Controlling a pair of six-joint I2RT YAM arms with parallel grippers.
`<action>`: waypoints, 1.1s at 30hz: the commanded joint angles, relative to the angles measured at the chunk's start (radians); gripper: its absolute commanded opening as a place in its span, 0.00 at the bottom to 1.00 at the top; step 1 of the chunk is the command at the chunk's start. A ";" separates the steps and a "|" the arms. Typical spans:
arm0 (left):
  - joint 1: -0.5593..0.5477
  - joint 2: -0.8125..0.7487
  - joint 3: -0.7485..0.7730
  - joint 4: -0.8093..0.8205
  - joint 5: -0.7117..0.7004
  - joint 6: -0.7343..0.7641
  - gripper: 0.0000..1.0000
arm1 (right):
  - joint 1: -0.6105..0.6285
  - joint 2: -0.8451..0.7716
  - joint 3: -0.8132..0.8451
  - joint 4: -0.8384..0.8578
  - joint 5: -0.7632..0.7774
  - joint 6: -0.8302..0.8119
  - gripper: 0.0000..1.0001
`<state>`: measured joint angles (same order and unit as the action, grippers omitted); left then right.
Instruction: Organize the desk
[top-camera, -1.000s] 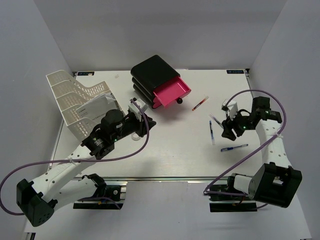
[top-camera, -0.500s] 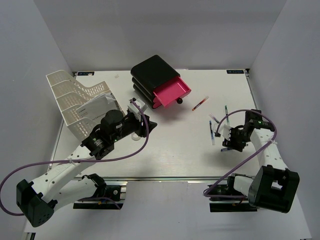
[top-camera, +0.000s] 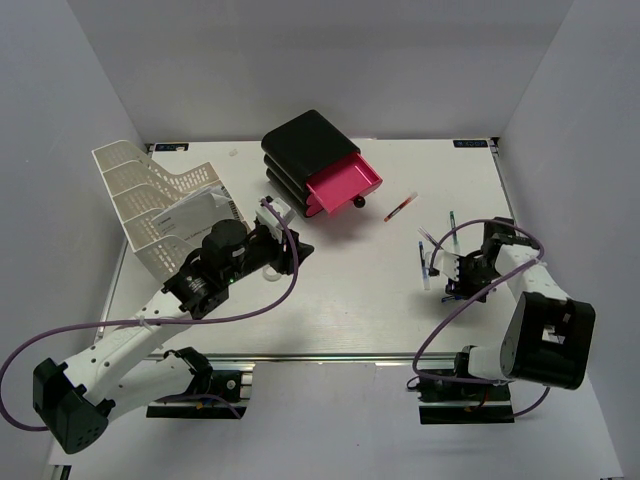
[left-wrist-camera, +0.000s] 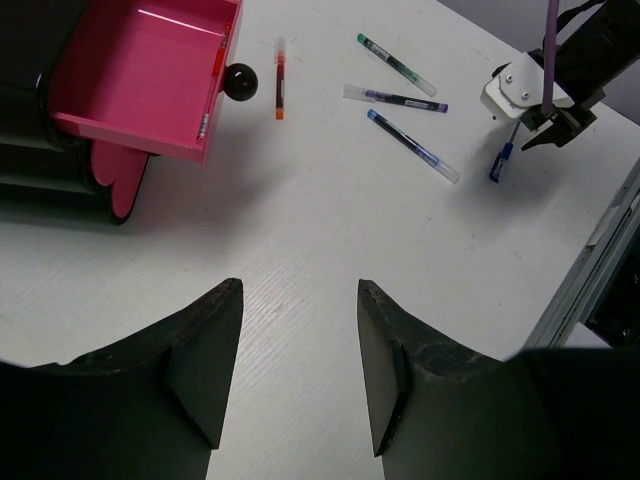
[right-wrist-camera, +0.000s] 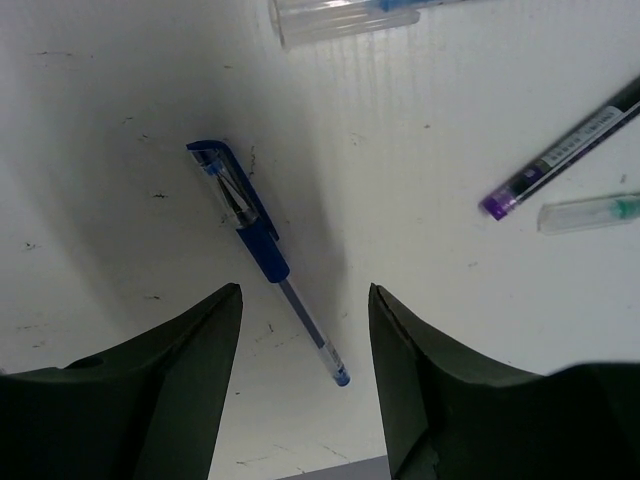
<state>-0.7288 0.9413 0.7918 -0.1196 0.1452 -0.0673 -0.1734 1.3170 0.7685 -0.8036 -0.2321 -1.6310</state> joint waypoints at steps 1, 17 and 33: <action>0.000 -0.007 -0.005 0.003 -0.009 0.009 0.59 | 0.003 0.030 0.020 0.024 0.031 -0.047 0.60; 0.000 -0.004 -0.006 0.003 -0.029 0.012 0.59 | 0.008 0.177 0.026 0.056 0.036 -0.052 0.57; 0.000 0.002 -0.011 0.000 -0.064 0.018 0.59 | 0.026 0.413 0.083 -0.051 0.040 -0.001 0.29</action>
<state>-0.7288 0.9463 0.7914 -0.1196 0.1032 -0.0593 -0.1547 1.6363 0.9188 -0.8516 -0.1761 -1.6371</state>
